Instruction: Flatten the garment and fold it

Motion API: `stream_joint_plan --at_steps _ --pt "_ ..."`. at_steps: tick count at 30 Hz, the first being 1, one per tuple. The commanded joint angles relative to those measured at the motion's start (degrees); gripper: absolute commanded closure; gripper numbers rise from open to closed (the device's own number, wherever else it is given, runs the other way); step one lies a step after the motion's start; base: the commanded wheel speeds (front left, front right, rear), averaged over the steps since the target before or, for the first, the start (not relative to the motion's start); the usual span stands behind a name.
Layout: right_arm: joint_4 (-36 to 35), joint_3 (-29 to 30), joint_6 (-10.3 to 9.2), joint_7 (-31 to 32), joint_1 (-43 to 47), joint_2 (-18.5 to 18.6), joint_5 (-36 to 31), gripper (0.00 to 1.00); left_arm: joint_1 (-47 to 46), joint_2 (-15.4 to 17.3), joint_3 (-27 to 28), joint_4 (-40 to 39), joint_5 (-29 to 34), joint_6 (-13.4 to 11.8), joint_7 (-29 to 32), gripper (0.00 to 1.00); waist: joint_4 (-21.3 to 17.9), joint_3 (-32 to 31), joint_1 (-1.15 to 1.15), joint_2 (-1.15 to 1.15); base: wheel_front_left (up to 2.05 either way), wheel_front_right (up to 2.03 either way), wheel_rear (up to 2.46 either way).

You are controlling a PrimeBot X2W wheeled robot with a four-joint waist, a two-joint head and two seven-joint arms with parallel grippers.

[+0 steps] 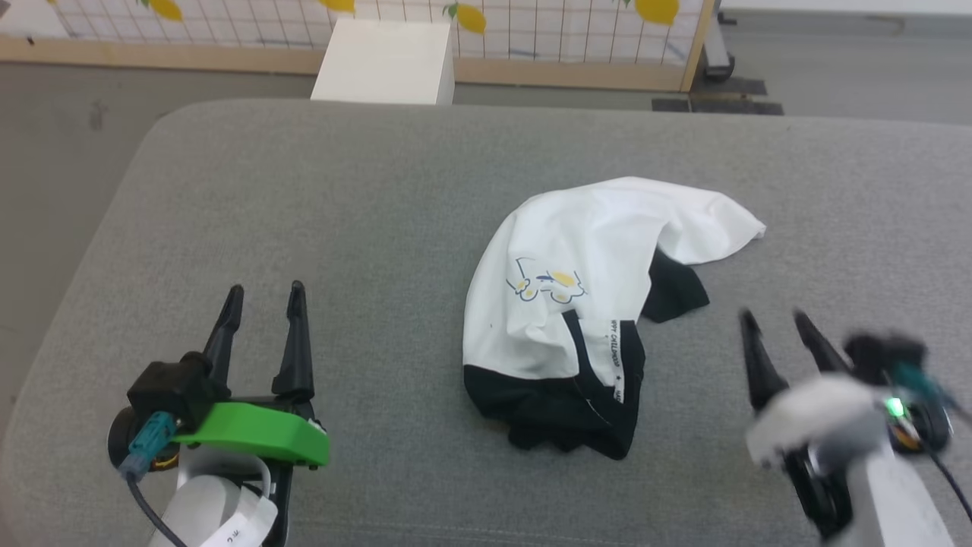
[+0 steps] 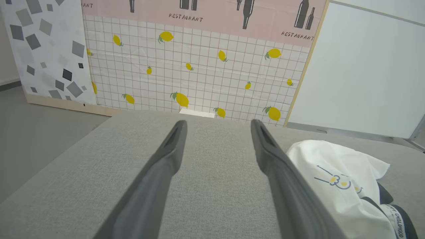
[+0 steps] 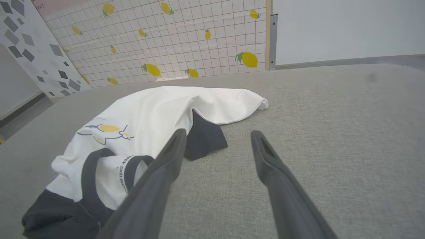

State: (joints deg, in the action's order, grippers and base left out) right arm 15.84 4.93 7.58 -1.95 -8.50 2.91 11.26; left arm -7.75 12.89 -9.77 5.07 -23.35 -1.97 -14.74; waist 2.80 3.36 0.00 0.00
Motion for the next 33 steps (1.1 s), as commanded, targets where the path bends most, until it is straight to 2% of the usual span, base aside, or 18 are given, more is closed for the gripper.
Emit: stream_joint_plan --at_steps 1,6,11,17,22,23,24,25,28,33 --pt "1.18 -1.11 -0.09 2.81 -3.70 -0.03 -0.62 0.00 0.97 -0.78 0.69 -0.29 0.69 0.48 -0.25 0.00 0.59 1.38 0.00 0.00 0.00 0.00 0.00" --pt "8.45 -5.54 -0.09 16.68 -16.87 -0.03 -4.49 0.00 0.63 -3.77 2.94 -1.06 2.70 1.75 -0.25 0.00 2.61 4.70 0.00 0.00 0.00 0.00 0.00" --pt "17.53 -6.14 -0.09 29.48 -27.70 -0.03 -10.26 0.00 -1.29 -5.78 3.72 -0.75 4.80 3.75 -0.25 0.00 5.62 8.26 0.00 0.00 0.00 0.00 0.00" --pt "25.82 -5.91 -0.09 34.93 -32.82 -0.03 -14.81 0.00 -2.56 -7.92 4.64 -0.51 6.19 5.39 -0.26 0.00 8.43 11.44 0.00 0.00 0.00 0.00 0.00" --pt "29.56 -6.60 -0.09 33.84 -32.92 -0.03 -15.12 0.02 -3.14 -8.90 5.10 0.36 6.86 6.41 -0.26 0.00 9.29 12.11 0.00 0.00 0.00 0.00 0.00" --pt "29.87 -6.96 -0.09 32.91 -33.16 -0.03 -14.31 0.64 -3.09 -9.03 5.27 0.66 6.96 6.57 -0.26 0.00 9.14 12.01 0.00 0.00 0.00 0.00 0.00" --pt "29.91 -7.43 -0.09 31.86 -33.46 -0.03 -13.72 0.97 -3.04 -9.11 5.48 0.81 7.09 6.68 -0.26 0.00 8.94 11.85 0.00 0.00 0.00 0.00 0.00" --pt "29.97 -8.03 -0.09 30.71 -33.80 -0.03 -12.86 1.00 -2.94 -9.19 5.75 0.96 7.27 6.80 -0.26 0.00 8.60 11.47 0.00 0.00 0.00 0.00 0.00" --pt "29.93 -8.21 -0.09 28.04 -34.68 -0.03 -10.80 1.00 -2.51 -9.37 6.48 1.24 7.56 7.17 -0.26 0.00 7.20 9.83 0.00 0.00 0.00 0.00 0.00" --pt "26.18 -3.38 -0.09 22.30 -35.02 1.20 -6.94 1.00 -1.18 -9.56 7.10 2.21 7.96 7.65 -0.26 0.00 4.18 5.89 0.00 0.00 0.00 0.00 0.00"
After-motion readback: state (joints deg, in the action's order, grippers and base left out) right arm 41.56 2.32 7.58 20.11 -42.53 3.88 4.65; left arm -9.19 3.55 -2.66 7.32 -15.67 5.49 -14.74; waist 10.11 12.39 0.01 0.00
